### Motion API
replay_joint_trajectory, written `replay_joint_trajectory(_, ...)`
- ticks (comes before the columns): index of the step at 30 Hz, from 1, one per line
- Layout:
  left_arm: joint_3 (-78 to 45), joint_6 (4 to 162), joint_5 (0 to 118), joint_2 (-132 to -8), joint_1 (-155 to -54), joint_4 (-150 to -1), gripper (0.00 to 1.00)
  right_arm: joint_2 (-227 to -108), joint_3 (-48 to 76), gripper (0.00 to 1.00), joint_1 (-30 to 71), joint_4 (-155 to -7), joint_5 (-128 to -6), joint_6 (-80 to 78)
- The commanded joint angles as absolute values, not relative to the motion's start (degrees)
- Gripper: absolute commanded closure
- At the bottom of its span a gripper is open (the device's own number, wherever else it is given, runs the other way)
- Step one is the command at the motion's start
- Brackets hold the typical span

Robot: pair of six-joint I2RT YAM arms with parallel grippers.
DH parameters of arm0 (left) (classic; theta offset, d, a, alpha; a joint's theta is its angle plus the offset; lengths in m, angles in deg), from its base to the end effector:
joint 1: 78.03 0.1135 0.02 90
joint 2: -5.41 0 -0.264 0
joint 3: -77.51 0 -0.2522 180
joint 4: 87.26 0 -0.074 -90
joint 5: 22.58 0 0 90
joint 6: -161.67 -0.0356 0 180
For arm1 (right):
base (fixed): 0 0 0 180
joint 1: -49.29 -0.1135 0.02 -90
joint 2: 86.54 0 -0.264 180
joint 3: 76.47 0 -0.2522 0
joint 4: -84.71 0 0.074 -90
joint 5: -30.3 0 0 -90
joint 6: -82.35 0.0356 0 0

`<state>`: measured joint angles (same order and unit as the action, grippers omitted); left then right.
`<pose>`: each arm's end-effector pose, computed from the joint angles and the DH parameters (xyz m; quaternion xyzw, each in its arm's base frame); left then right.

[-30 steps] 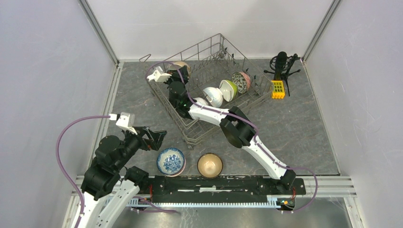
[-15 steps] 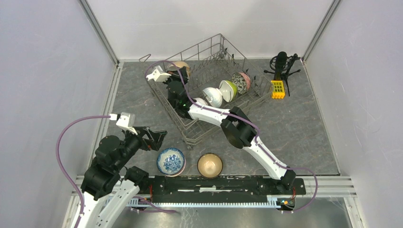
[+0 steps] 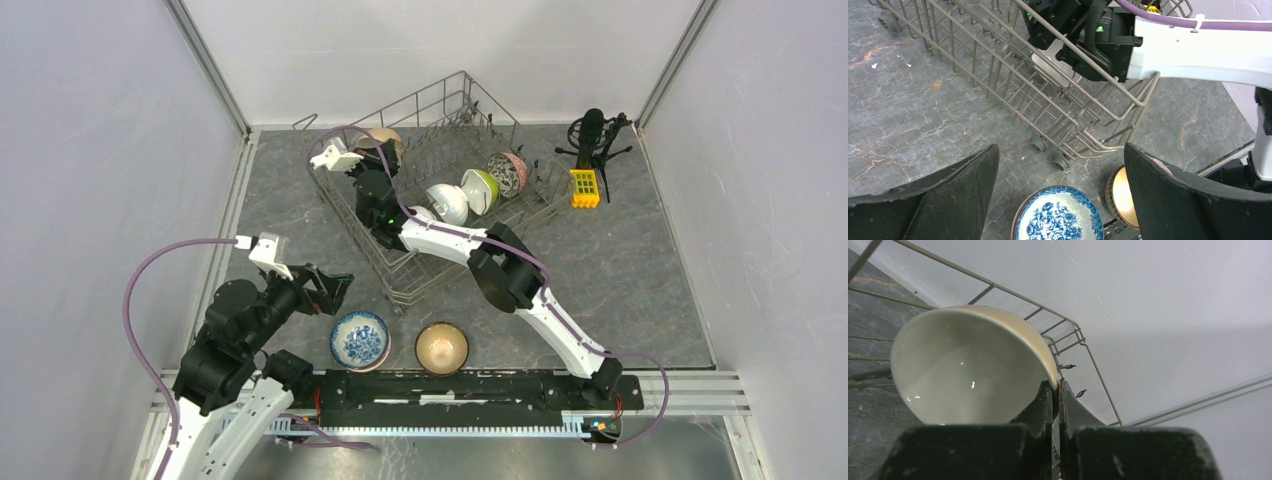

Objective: Load the bowls into the dish rack
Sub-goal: Adjust the bowl.

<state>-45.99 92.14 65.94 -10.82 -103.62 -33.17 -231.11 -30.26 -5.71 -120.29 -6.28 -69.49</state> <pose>0.0586 -0.0291 0.3241 0.0431 0.7858 -0.2507 0.5637 0.3533 0.4547 0.2428 -0.2816 0.5895 -0.3176 0.6873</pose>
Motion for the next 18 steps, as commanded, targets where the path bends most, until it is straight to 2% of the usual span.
replay_joint_trajectory(1, -45.7, 94.8, 67.0, -12.5, -103.6, -34.5, 0.00, -219.8, -26.7, 1.00, -5.5, -128.6, -6.0, -70.0)
replay_joint_trajectory(18, -40.6, 95.6, 67.2, -17.4, -103.6, -36.3, 0.00, -193.6, 1.7, 1.00, -6.1, -134.5, -0.8, -68.5)
